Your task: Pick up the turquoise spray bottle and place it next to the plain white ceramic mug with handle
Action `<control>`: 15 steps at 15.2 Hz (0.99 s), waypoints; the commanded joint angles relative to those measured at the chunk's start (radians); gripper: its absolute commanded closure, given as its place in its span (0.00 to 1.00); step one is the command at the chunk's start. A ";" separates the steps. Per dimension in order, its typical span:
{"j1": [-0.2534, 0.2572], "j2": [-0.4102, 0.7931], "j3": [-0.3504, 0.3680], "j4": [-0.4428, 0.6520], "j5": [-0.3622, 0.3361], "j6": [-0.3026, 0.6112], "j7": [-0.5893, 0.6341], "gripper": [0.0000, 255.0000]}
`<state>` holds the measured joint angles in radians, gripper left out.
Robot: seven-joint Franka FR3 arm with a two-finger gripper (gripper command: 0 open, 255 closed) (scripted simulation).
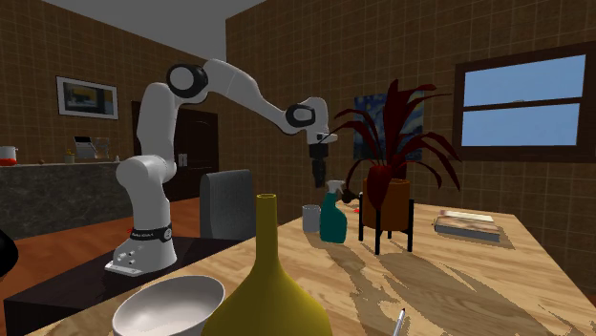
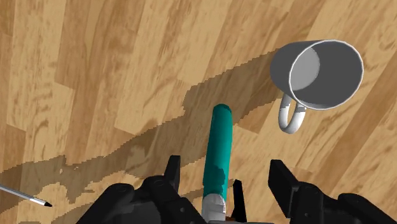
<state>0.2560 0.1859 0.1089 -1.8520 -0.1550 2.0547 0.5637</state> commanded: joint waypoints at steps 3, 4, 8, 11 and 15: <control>0.000 0.000 0.000 0.000 0.000 0.000 0.000 0.00; 0.000 0.000 0.000 0.000 0.000 0.000 0.000 0.00; 0.006 -0.034 0.006 0.083 0.011 -0.117 -0.007 0.00; 0.006 -0.034 0.006 0.083 0.011 -0.117 -0.007 0.00; 0.006 -0.034 0.006 0.083 0.011 -0.117 -0.007 0.00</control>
<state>0.2622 0.1518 0.1153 -1.7694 -0.1444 1.9382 0.5565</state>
